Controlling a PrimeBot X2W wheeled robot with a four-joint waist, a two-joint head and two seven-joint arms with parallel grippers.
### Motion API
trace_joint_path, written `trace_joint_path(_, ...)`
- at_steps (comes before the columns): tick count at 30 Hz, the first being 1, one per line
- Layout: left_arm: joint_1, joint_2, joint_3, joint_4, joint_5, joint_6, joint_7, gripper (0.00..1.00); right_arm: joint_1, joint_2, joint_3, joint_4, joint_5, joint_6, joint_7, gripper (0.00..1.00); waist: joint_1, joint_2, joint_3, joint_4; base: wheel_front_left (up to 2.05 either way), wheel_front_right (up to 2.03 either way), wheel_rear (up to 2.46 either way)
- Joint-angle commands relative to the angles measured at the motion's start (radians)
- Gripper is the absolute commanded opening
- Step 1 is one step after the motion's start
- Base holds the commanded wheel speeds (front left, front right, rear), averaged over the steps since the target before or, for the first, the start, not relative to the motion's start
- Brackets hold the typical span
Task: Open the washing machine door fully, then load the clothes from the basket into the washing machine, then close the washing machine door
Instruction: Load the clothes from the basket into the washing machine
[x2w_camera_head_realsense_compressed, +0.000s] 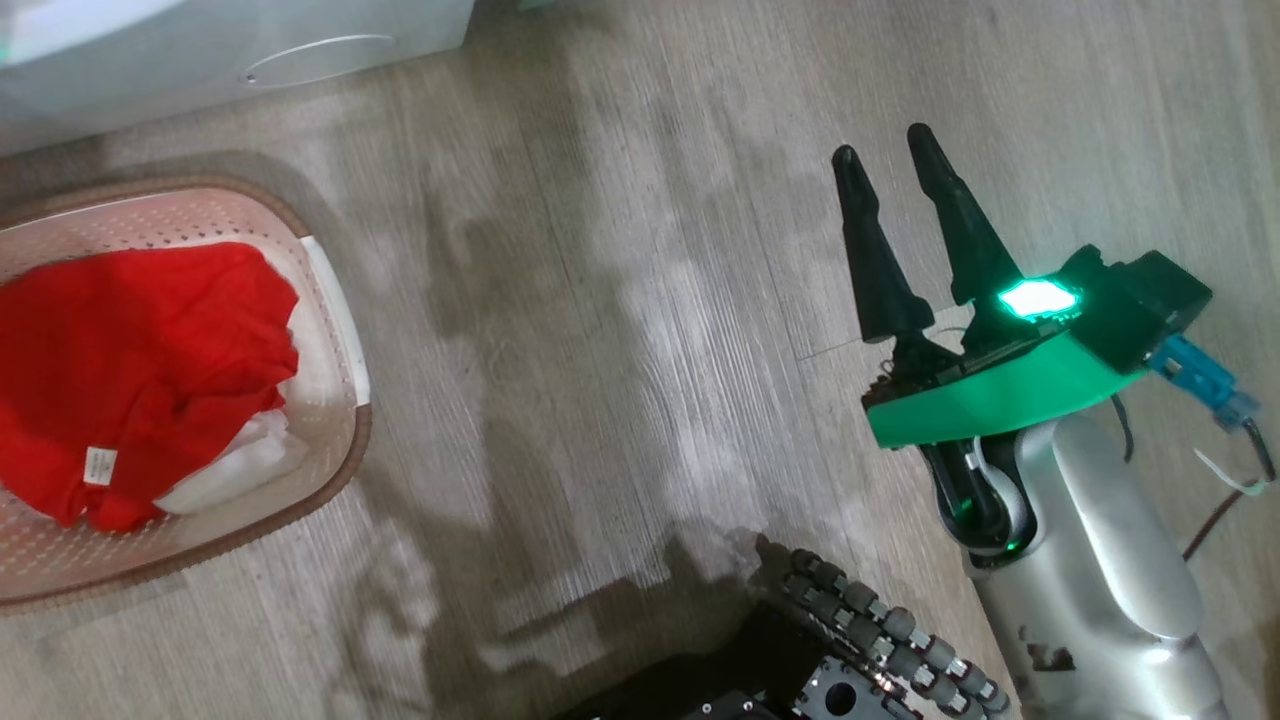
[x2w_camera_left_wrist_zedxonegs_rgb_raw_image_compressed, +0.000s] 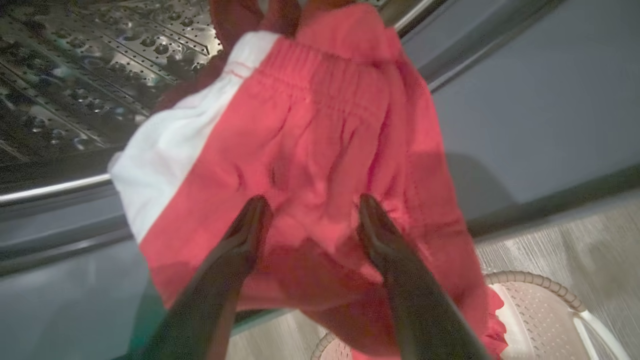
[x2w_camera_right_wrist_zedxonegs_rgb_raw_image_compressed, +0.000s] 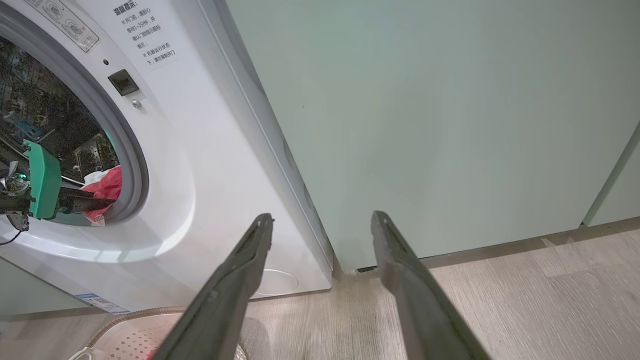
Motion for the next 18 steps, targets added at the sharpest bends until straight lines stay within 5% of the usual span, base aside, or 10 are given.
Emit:
trace_joint_path(1, -0.048, 0.066, 0.022, -0.016, 0.009, -0.001, 0.037, 1.00, 0.002, 0.000, 0.021, -0.035, 0.010, 0.000, -0.009, 1.00, -0.0001, 0.0000, 0.003, -0.005, 0.00, 0.00, 0.00)
trace_joint_path(2, -0.053, 0.069, 0.019, -0.013, 0.011, 0.000, 0.056, 1.00, 0.002, 0.000, 0.021, -0.037, 0.012, 0.000, -0.009, 1.00, -0.0001, 0.0000, 0.004, -0.007, 0.00, 0.00, 0.00)
trace_joint_path(3, -0.058, 0.072, 0.016, -0.012, 0.012, 0.001, 0.075, 0.64, 0.002, 0.000, 0.020, -0.038, 0.013, 0.000, -0.009, 1.00, -0.0001, 0.0000, 0.004, -0.008, 0.00, 0.00, 0.00)
trace_joint_path(4, -0.061, 0.075, 0.013, -0.012, 0.013, 0.002, 0.093, 0.00, 0.003, 0.000, 0.019, -0.039, 0.013, 0.000, -0.009, 1.00, -0.0001, 0.0000, 0.005, -0.009, 0.00, 0.00, 0.00)
trace_joint_path(9, -0.079, 0.085, 0.004, -0.047, 0.016, 0.002, 0.118, 0.00, 0.008, 0.000, 0.011, -0.044, 0.012, 0.000, -0.009, 1.00, -0.0001, 0.0000, 0.011, -0.005, 0.00, 0.00, 0.00)
trace_joint_path(18, -0.177, 0.083, 0.043, -0.120, 0.019, 0.037, -0.057, 0.00, -0.008, 0.000, 0.027, -0.071, 0.028, 0.000, -0.009, 1.00, -0.0001, 0.0000, 0.064, -0.027, 0.00, 0.00, 0.00)
